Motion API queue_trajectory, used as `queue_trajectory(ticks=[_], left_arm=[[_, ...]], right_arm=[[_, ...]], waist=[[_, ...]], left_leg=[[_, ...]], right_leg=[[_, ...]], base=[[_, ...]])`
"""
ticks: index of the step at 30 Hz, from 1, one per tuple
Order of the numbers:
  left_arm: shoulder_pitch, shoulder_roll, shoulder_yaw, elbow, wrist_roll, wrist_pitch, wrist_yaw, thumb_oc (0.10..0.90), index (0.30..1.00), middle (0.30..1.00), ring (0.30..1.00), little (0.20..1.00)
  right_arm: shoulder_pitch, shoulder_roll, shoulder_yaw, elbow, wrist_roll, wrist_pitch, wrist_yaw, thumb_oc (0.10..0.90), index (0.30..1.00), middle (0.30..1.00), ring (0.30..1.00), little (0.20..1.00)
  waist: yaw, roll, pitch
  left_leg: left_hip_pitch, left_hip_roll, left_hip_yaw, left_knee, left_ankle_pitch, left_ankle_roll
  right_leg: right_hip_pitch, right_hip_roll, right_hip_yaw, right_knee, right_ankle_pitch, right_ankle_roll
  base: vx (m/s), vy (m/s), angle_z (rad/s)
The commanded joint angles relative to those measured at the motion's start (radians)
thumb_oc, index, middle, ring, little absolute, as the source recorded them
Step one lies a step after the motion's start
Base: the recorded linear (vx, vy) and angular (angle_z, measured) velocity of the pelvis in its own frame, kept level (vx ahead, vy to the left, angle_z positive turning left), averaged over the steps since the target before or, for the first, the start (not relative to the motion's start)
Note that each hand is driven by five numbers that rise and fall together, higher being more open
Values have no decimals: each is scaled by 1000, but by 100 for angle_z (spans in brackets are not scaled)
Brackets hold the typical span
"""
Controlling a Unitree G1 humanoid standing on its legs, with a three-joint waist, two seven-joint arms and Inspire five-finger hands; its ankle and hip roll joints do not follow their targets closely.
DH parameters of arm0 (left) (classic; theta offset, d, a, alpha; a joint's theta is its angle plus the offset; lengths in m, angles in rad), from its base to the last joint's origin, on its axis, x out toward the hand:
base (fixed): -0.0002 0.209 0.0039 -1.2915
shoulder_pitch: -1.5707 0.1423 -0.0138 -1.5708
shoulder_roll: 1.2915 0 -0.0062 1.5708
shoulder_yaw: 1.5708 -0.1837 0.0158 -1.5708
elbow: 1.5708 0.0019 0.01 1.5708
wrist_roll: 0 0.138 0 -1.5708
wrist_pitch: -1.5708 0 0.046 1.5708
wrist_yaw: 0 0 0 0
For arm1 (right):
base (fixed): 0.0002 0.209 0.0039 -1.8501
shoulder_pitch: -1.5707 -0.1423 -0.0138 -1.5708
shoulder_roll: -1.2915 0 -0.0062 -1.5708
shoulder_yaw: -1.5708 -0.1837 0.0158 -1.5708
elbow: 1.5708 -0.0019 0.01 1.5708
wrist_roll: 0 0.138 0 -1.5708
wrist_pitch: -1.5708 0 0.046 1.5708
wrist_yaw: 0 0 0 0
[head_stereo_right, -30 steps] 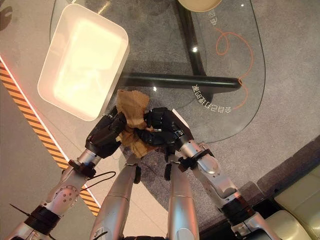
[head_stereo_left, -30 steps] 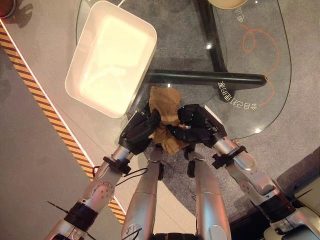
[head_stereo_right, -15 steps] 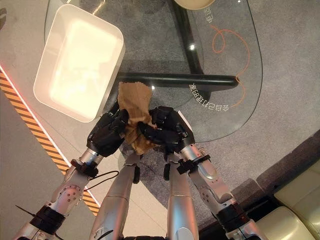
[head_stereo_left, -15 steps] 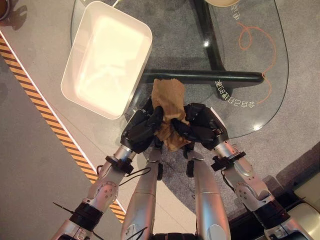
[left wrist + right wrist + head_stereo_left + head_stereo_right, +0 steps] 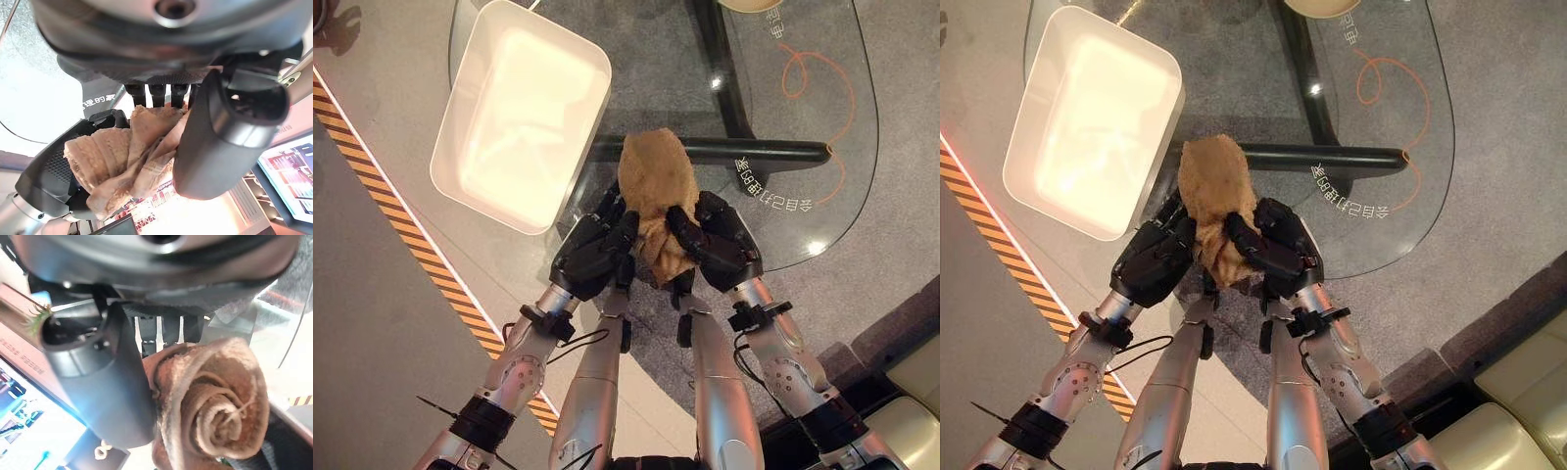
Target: Wipe the table with a cloth and put it in the basket.
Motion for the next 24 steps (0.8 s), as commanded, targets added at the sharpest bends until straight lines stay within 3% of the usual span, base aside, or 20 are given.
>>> queue_trajectory(ticks=[1, 5, 8, 13, 17, 19, 24], left_arm=[[53, -24, -39, -170, 97, -1, -95, 800, 900, 900, 900, 900], [51, -16, -36, -175, 96, -5, -105, 800, 900, 900, 900, 900], [44, -3, -30, -189, 59, -2, -179, 800, 900, 900, 900, 900], [25, 11, -37, -236, -87, -12, -298, 800, 900, 900, 900, 900], [7, 5, -45, -255, -155, -22, -275, 800, 900, 900, 900, 900], [1, -11, -39, -259, -166, -25, -212, 800, 900, 900, 900, 900], [7, -22, -26, -256, -182, 0, -196, 800, 900, 900, 900, 900]], right_arm=[[-79, 51, -58, -195, -10, -107, 93, 100, 300, 300, 300, 200], [-84, 14, -38, -187, -107, -25, 107, 100, 300, 300, 300, 200], [-99, -29, -14, -181, -204, 29, 110, 100, 300, 300, 300, 200], [-129, -83, 16, -162, -258, 52, 108, 100, 300, 300, 300, 200], [-149, -88, 36, -160, -301, 61, 114, 100, 300, 300, 300, 200], [-164, -94, 57, -176, -381, 69, 164, 100, 300, 300, 300, 200], [-185, -122, 83, -206, -468, 115, 219, 100, 300, 300, 300, 200]], waist=[[11, 19, -27], [13, 16, -27], [16, 14, -27], [20, 16, -27], [20, 17, -27], [22, 16, -27], [27, 13, -27]], left_leg=[[31, -29, 60, 13, -69, 60], [32, -27, 60, 8, -66, 60], [30, -28, 60, 8, -63, 58], [36, -30, 56, 7, -63, 56], [33, -33, 53, 7, -62, 56], [27, -36, 48, 12, -62, 55], [24, -39, 43, 18, -61, 55]], right_leg=[[34, 57, 36, -123, 106, 34], [34, 57, 34, -125, 107, 33], [33, 59, 32, -124, 107, 32], [40, 56, 31, -126, 104, 30], [37, 59, 33, -125, 103, 29], [35, 60, 34, -123, 101, 29], [37, 58, 31, -123, 101, 28]], base=[[0, 0, 0], [0, 0, 0], [0, 0, 0], [0, 0, 0], [0, 0, 0], [0, 0, 0], [0, -14, 1]])
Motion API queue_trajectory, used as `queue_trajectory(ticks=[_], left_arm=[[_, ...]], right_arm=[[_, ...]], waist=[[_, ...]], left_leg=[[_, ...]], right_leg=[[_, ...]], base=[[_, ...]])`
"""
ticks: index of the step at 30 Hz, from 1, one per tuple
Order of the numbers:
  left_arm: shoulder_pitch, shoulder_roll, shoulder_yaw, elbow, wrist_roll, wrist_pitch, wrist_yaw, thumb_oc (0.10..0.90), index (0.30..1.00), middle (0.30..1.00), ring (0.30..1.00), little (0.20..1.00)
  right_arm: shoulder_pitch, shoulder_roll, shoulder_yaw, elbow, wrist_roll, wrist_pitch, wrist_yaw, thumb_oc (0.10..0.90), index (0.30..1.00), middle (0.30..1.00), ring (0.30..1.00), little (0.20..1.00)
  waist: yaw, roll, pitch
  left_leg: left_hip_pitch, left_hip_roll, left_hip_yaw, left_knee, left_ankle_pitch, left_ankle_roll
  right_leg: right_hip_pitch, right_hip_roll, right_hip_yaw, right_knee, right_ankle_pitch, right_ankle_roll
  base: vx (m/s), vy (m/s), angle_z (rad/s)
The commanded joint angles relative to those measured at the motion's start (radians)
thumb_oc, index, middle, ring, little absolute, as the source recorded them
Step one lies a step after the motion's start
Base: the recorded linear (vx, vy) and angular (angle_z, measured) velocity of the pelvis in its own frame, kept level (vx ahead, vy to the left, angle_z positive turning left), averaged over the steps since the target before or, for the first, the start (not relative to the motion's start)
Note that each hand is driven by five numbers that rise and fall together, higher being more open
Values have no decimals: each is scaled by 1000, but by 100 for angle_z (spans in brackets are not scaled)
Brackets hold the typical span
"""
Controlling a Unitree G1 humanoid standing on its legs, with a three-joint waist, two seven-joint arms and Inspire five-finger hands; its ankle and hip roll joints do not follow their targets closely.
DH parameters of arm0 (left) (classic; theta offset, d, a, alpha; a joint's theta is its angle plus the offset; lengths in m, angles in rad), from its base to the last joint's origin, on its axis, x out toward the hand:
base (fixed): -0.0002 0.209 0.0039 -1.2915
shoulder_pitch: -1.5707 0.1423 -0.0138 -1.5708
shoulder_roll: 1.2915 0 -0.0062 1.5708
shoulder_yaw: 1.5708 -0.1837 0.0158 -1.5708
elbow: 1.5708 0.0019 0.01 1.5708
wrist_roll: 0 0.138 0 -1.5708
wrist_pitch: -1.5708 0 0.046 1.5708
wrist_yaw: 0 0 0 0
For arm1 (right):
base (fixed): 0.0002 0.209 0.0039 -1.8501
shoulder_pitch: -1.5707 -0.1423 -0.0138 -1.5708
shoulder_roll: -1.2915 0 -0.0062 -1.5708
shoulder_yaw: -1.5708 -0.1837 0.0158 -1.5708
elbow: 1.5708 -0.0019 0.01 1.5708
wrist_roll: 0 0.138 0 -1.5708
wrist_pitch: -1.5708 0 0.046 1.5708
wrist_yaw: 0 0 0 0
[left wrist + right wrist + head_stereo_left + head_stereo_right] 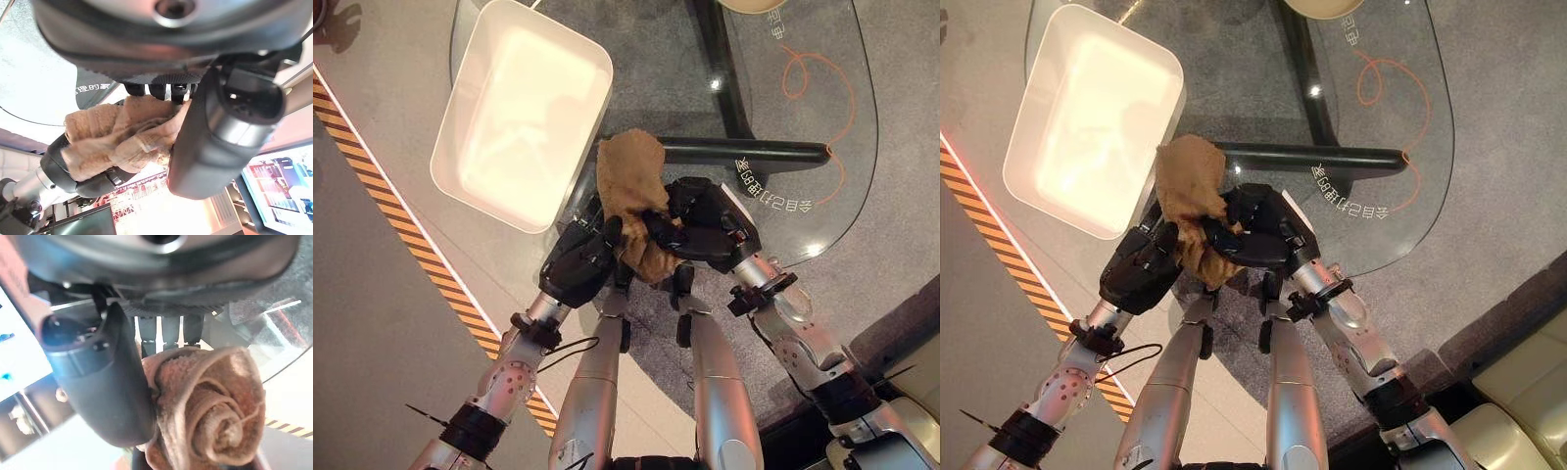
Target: Wipe the table with a cloth and put it in the basket.
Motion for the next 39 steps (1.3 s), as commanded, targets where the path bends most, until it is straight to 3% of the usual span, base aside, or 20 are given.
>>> queue_trajectory(ticks=[1, 15, 16, 17, 18, 39], left_arm=[[-35, -64, -20, -258, 7, 4, -98, 800, 900, 900, 900, 900], [-49, -81, -76, -270, -71, -14, -118, 800, 900, 900, 900, 900], [-49, -82, -79, -268, -89, -17, -119, 624, 749, 749, 749, 724], [-48, -83, -80, -268, -99, -20, -119, 136, 331, 331, 331, 236], [-48, -85, -82, -267, -117, -28, -113, 100, 300, 300, 300, 200], [-43, -108, -70, -240, -132, -33, -123, 100, 300, 300, 300, 200]], right_arm=[[-43, -29, 108, -206, -127, 19, 190, 100, 300, 300, 300, 200], [-112, -77, 231, -237, -187, 81, 344, 100, 300, 300, 300, 200], [-115, -81, 236, -234, -191, 79, 341, 100, 300, 300, 300, 200], [-116, -81, 238, -232, -192, 78, 339, 100, 300, 300, 300, 200], [-119, -81, 242, -230, -193, 77, 332, 100, 300, 300, 300, 200], [-118, -68, 218, -204, -193, 58, 292, 100, 300, 300, 300, 200]], waist=[[25, 16, -27], [35, 13, -27], [36, 13, -27], [36, 13, -27], [36, 12, -27], [36, 6, -27]], left_leg=[[20, -38, 47, 32, -67, 59], [1, -44, 36, 39, -60, 56], [1, -45, 35, 38, -59, 56], [1, -45, 35, 38, -59, 56], [0, -45, 35, 38, -59, 56], [2, -49, 30, 39, -60, 60]], right_leg=[[38, 59, 31, -124, 99, 27], [23, 65, 30, -123, 101, 22], [23, 65, 30, -124, 101, 21], [23, 65, 30, -124, 101, 21], [22, 66, 30, -123, 102, 21], [22, 69, 29, -122, 106, 22]], base=[[2, -39, 2], [1, -5, 1], [4, 0, 3], [3, 0, 3], [0, 0, 0], [0, 0, 0]])
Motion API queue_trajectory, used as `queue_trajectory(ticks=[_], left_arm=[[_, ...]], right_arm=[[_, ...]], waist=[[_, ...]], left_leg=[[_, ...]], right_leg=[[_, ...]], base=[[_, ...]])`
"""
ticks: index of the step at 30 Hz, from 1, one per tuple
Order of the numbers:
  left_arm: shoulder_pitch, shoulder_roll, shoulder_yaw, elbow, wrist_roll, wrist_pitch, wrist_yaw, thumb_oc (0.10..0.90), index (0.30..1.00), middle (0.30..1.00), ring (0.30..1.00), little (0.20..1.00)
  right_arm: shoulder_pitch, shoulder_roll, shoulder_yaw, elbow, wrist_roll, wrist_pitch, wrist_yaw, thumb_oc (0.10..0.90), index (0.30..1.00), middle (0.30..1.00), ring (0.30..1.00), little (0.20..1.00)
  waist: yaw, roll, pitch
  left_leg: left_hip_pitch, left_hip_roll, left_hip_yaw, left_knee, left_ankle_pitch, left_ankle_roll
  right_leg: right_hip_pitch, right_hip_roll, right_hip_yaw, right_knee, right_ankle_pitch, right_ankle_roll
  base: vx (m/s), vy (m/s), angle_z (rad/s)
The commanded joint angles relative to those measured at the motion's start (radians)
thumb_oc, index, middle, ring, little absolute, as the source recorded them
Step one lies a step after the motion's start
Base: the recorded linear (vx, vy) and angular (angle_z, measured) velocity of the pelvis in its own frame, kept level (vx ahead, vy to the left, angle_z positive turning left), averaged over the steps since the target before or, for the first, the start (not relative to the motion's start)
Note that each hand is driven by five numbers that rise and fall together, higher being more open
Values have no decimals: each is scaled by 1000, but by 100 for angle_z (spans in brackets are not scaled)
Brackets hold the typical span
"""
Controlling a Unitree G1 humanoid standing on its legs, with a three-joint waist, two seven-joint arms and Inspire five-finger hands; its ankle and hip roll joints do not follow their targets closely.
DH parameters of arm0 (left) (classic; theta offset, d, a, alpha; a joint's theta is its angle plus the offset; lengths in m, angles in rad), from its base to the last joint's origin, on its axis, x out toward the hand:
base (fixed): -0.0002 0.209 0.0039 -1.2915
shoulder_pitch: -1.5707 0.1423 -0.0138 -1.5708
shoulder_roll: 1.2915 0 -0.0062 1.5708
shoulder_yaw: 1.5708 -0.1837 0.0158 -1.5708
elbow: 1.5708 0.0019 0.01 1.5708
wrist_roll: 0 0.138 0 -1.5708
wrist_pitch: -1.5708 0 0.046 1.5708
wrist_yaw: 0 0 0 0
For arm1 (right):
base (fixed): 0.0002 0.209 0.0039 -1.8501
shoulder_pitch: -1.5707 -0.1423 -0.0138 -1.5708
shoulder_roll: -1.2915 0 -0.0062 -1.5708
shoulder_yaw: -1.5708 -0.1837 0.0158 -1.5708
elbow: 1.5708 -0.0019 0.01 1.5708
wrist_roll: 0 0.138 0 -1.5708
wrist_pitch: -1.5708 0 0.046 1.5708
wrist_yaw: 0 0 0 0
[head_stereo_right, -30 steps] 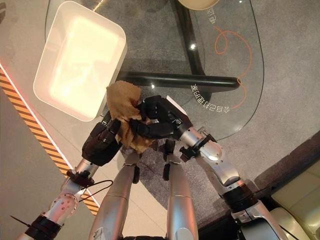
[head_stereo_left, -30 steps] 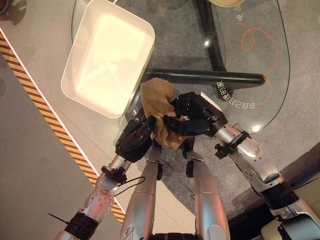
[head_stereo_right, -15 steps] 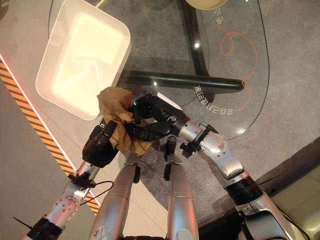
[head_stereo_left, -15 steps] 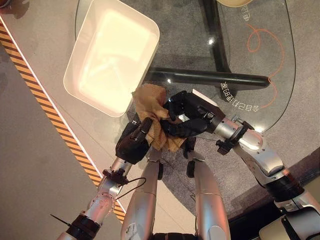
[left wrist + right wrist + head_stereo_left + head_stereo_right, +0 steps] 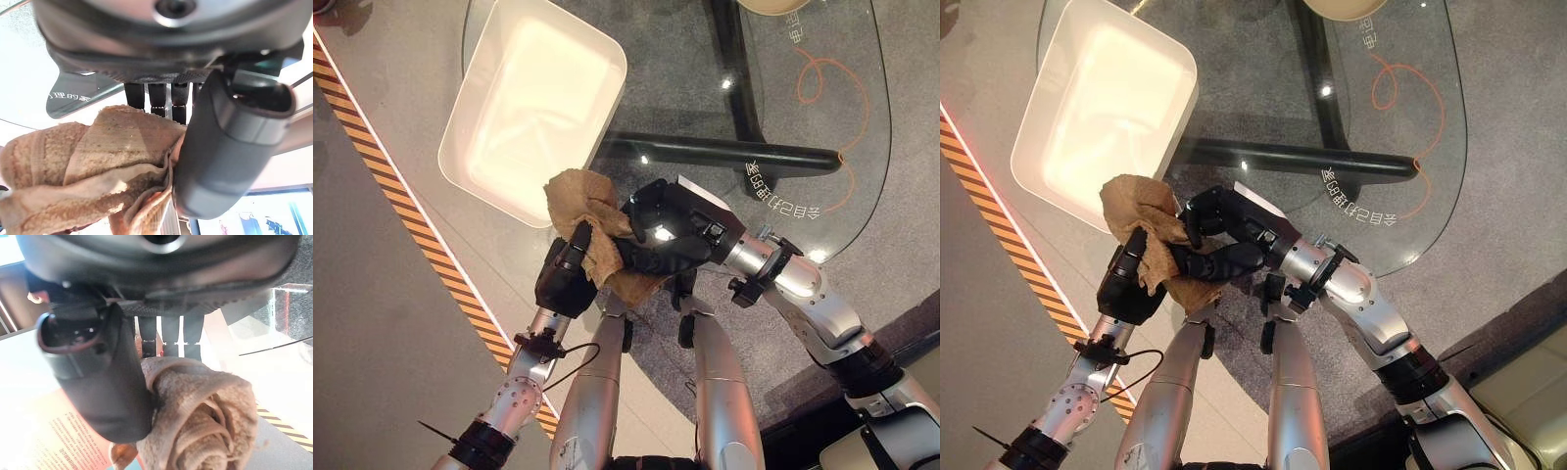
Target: Wipe the table with a cloth and put it in the basket.
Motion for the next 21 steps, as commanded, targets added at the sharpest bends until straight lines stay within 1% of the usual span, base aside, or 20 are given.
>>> queue_trajectory(ticks=[1, 5, 6, 8, 12, 14, 19, 21], left_arm=[[-96, -41, -32, -262, 74, 16, -144, 100, 300, 300, 300, 200], [-96, -42, -26, -262, 73, 17, -141, 100, 300, 300, 300, 200], [-97, -44, -26, -263, 74, 15, -138, 100, 300, 300, 300, 200], [-96, -43, -19, -262, 75, 17, -132, 100, 300, 300, 300, 200], [-91, -44, -10, -259, 74, 19, -131, 100, 300, 300, 300, 200], [-81, -47, 1, -260, 82, 13, -128, 100, 300, 300, 300, 200], [-64, -53, 20, -264, 92, -1, -124, 100, 300, 300, 300, 200], [-50, -62, 39, -264, 104, -5, -125, 100, 300, 300, 300, 200]], right_arm=[[11, 37, 166, -134, -43, -24, 99, 100, 300, 300, 300, 200], [11, 35, 148, -123, -49, -34, 50, 100, 300, 300, 300, 200], [14, 36, 141, -122, -50, -38, 17, 166, 356, 356, 356, 266], [17, 34, 116, -113, -60, -60, -60, 800, 900, 900, 900, 900], [32, 30, 82, -113, -65, -86, -116, 800, 900, 900, 900, 900], [53, 24, 33, -125, -71, -116, -186, 800, 900, 900, 900, 900], [93, 21, -28, -148, -91, -152, -250, 800, 900, 900, 900, 900], [123, 23, -75, -158, -99, -174, -281, 800, 900, 900, 900, 900]], waist=[[7, 5, -27], [6, 4, -27], [5, 3, -27], [2, 1, -27], [-2, -1, -27], [-9, -4, -27], [-19, -10, -27], [-26, -13, -27]], left_leg=[[3, -50, 53, 55, -72, 73], [4, -49, 55, 56, -73, 74], [4, -48, 56, 56, -74, 74], [5, -47, 58, 57, -75, 74], [7, -46, 60, 59, -79, 75], [6, -44, 63, 59, -82, 77], [4, -39, 67, 61, -86, 80], [5, -36, 70, 61, -89, 82]], right_leg=[[26, 69, 49, -126, 115, 28], [26, 69, 50, -125, 114, 28], [26, 69, 49, -125, 114, 29], [27, 69, 49, -124, 114, 28], [30, 68, 49, -124, 112, 30], [29, 70, 52, -124, 112, 30], [24, 74, 57, -119, 112, 32], [22, 78, 62, -117, 111, 32]], base=[[0, 0, 0], [0, 0, 0], [0, 0, 0], [0, 0, 0], [0, 0, 0], [0, 0, 0], [0, 0, 0], [0, 0, 0]])
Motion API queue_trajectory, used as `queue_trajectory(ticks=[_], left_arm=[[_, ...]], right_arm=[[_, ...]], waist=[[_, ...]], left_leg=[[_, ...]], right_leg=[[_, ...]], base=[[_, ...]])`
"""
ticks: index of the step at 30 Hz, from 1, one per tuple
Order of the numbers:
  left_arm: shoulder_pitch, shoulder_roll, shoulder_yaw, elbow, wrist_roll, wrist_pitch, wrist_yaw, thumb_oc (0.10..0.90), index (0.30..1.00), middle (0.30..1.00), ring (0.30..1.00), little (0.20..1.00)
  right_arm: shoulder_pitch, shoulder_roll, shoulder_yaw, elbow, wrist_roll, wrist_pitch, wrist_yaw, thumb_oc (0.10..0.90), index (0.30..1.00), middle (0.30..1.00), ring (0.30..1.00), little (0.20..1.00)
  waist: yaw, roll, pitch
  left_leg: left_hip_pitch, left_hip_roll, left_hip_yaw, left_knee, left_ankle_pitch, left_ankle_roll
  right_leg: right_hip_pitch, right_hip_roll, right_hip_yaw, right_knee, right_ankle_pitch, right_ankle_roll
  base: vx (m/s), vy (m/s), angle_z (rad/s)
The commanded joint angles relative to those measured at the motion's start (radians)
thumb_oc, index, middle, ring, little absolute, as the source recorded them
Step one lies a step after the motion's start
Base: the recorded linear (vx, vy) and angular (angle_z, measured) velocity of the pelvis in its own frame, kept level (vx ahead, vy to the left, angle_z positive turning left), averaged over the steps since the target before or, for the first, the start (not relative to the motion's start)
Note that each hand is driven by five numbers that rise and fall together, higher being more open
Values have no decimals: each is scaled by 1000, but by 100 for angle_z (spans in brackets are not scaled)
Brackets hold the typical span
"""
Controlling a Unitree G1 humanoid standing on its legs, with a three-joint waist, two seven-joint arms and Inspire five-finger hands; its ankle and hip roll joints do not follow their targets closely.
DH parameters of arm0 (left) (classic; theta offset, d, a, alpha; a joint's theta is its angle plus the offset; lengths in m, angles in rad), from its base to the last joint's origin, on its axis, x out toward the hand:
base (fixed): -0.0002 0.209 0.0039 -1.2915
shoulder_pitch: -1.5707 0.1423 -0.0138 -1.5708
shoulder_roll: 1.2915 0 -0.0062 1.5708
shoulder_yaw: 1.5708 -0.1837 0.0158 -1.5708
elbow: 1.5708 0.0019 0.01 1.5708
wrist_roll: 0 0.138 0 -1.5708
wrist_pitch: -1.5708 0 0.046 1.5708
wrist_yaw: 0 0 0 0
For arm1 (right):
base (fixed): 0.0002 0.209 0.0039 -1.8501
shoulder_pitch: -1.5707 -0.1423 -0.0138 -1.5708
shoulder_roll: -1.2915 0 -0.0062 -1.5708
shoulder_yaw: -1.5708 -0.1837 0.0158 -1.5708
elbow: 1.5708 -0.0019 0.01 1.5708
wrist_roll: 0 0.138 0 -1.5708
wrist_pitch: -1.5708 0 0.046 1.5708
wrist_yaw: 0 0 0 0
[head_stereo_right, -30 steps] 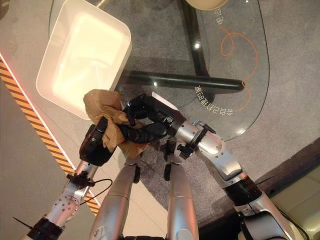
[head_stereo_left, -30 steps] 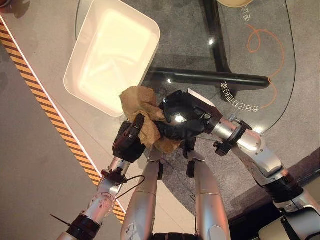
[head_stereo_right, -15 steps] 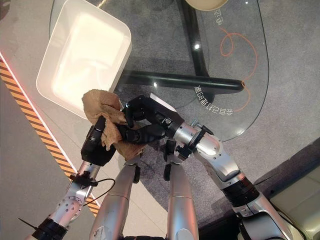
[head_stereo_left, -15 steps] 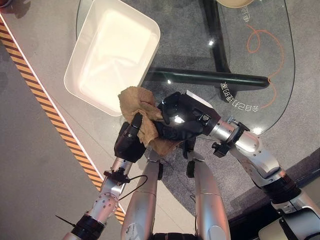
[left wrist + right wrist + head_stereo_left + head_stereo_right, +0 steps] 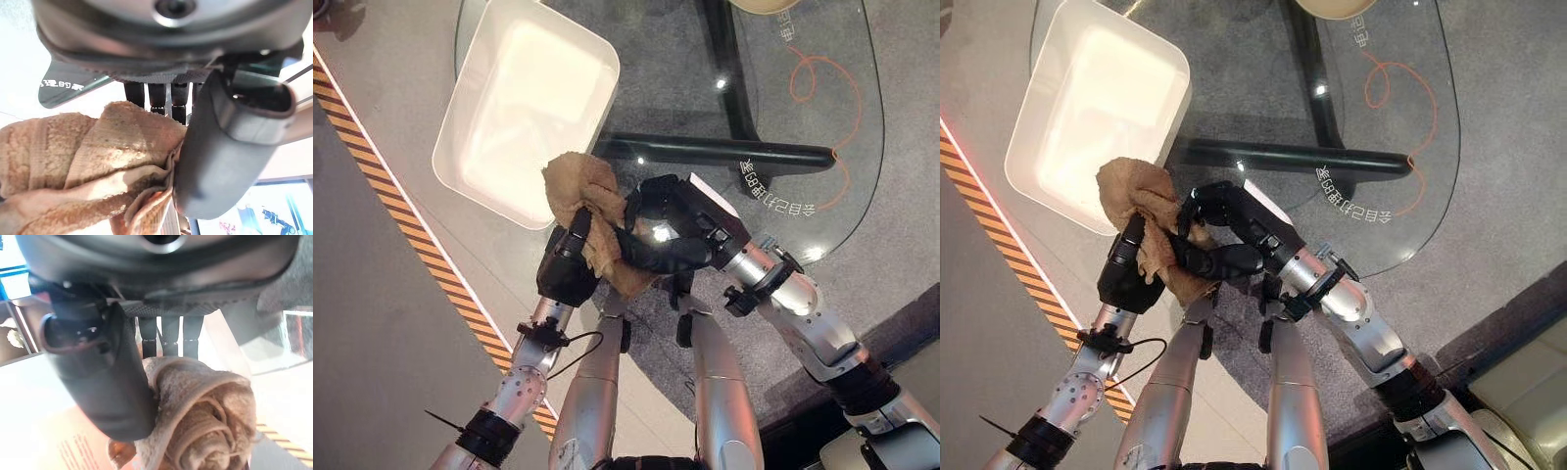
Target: Wipe the table with a cloth and put it in the basket.
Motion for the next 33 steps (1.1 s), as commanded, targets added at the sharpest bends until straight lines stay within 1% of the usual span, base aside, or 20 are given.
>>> queue_trajectory(ticks=[1, 5, 13, 18, 21, 23, 27, 30, 31, 32, 33], left_arm=[[-1, -41, 24, -267, 99, -5, -130, 100, 300, 300, 300, 200], [15, -48, 48, -264, 109, -13, -134, 100, 300, 300, 300, 200], [23, -65, 70, -256, 118, -23, -137, 100, 300, 300, 300, 200], [30, -69, 88, -251, 116, -28, -144, 100, 300, 300, 300, 200], [34, -73, 93, -249, 122, -33, -145, 100, 300, 300, 300, 200], [36, -76, 97, -253, 132, -47, -138, 100, 300, 300, 300, 200], [36, -71, 117, -249, 178, -123, -117, 100, 300, 300, 300, 200], [31, -55, 157, -236, 218, -210, -96, 100, 300, 300, 300, 200], [31, -55, 157, -236, 218, -210, -96, 100, 300, 300, 300, 200], [20, -38, 186, -236, 263, -262, -66, 100, 300, 300, 300, 200], [14, -30, 203, -239, 290, -281, -38, 100, 300, 300, 300, 200]], right_arm=[[32, 10, -87, -80, -51, -78, -80, 800, 900, 900, 900, 900], [75, 17, -141, -96, -45, -106, -107, 800, 900, 900, 900, 900], [107, 36, -186, -87, -57, -126, -147, 800, 900, 900, 900, 900], [130, 42, -226, -84, -49, -142, -195, 800, 900, 900, 900, 900], [141, 52, -239, -84, -41, -150, -192, 800, 900, 900, 900, 900], [150, 62, -244, -89, -39, -149, -178, 800, 900, 900, 900, 900], [161, 68, -244, -88, -17, -128, -142, 800, 900, 900, 900, 900], [165, 69, -234, -76, -3, -97, -111, 800, 900, 900, 900, 900], [165, 69, -234, -76, -3, -97, -111, 800, 900, 900, 900, 900], [170, 68, -226, -67, 4, -70, -92, 800, 900, 900, 900, 900], [172, 67, -223, -63, 9, -54, -83, 800, 900, 900, 900, 900]], waist=[[8, -13, -27], [0, -17, -27], [-6, -16, -27], [-11, -17, -27], [-14, -17, -27], [-15, -17, -27], [-14, -15, -27], [-10, -10, -27], [-10, -10, -27], [-8, -4, -27], [-6, 0, -27]], left_leg=[[6, -36, 70, 57, -88, 79], [6, -32, 74, 57, -92, 80], [5, -28, 79, 53, -93, 80], [9, -25, 82, 48, -95, 78], [6, -24, 84, 51, -96, 79], [7, -23, 86, 49, -95, 79], [10, -22, 88, 44, -92, 80], [14, -22, 89, 44, -93, 78], [14, -22, 89, 44, -93, 78], [14, -23, 89, 49, -94, 76], [14, -24, 89, 52, -94, 75]], right_leg=[[20, 78, 62, -117, 110, 33], [19, 79, 65, -116, 110, 35], [16, 79, 66, -117, 108, 35], [22, 79, 68, -121, 106, 35], [18, 81, 71, -118, 107, 35], [17, 83, 73, -118, 108, 35], [20, 83, 73, -119, 107, 34], [22, 81, 74, -117, 101, 31], [22, 81, 74, -117, 101, 31], [20, 79, 75, -109, 95, 29], [19, 78, 75, -105, 92, 27]], base=[[0, 0, 0], [0, 0, 0], [0, 2, -2], [0, 3, -2], [1, 3, -1], [0, 0, 0], [0, 0, 0], [0, 0, 0], [12, 33, -1], [16, 41, 0], [25, 81, -1]])
